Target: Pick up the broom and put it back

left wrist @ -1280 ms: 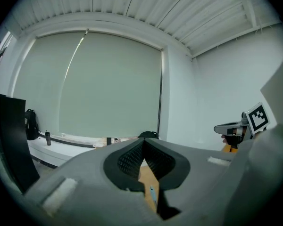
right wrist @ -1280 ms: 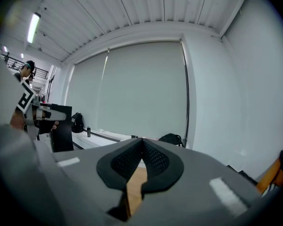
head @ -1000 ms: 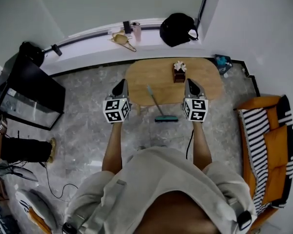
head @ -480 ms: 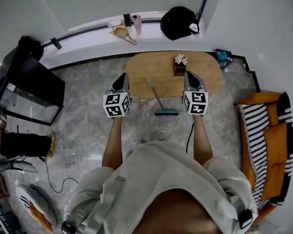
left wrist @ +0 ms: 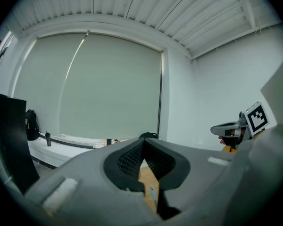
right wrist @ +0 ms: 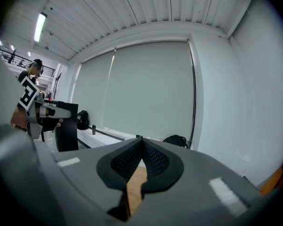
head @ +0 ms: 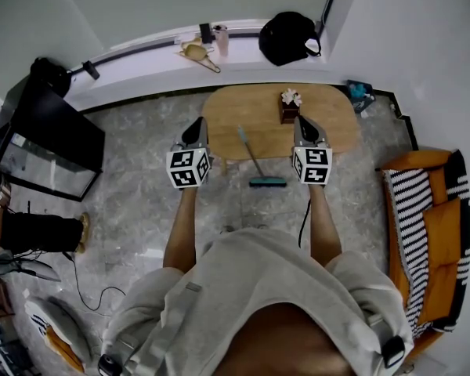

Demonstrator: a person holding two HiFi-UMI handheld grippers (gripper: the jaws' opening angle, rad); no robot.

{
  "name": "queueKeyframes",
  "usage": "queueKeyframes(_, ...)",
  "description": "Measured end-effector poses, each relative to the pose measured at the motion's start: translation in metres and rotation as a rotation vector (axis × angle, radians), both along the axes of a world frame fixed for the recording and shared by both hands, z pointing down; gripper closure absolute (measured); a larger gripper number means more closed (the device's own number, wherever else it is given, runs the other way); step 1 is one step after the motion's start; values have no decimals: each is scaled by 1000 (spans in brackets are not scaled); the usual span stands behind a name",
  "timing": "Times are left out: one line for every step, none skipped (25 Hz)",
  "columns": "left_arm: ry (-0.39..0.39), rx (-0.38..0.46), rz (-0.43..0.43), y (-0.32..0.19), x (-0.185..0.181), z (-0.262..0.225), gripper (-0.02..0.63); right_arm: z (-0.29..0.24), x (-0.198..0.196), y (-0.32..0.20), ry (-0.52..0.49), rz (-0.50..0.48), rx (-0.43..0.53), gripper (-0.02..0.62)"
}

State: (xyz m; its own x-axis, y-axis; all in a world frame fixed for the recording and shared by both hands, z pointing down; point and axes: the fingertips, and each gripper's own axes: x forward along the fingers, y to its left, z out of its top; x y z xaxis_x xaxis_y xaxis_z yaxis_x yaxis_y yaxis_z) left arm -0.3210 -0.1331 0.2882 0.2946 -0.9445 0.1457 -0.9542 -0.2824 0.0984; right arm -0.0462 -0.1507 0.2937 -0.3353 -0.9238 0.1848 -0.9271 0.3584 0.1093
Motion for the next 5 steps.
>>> queueKeyframes(-1, 1, 1, 0, 0, 0, 604, 1, 0, 0, 1, 0, -1, 595)
queueKeyframes(-2, 3, 1, -1, -1, -1, 604, 2, 0, 0, 2, 1, -3, 595)
queueKeyframes(-1, 5, 1, -2, -1, -1, 603, 4, -1, -1, 1, 2, -5, 595)
queueKeyframes(0, 7, 0, -3, -2, -2, 604, 5, -1, -1, 0, 2, -8, 595)
queueKeyframes(1, 9, 0, -4, -2, -2, 603, 7, -1, -2, 0, 3, -10, 595)
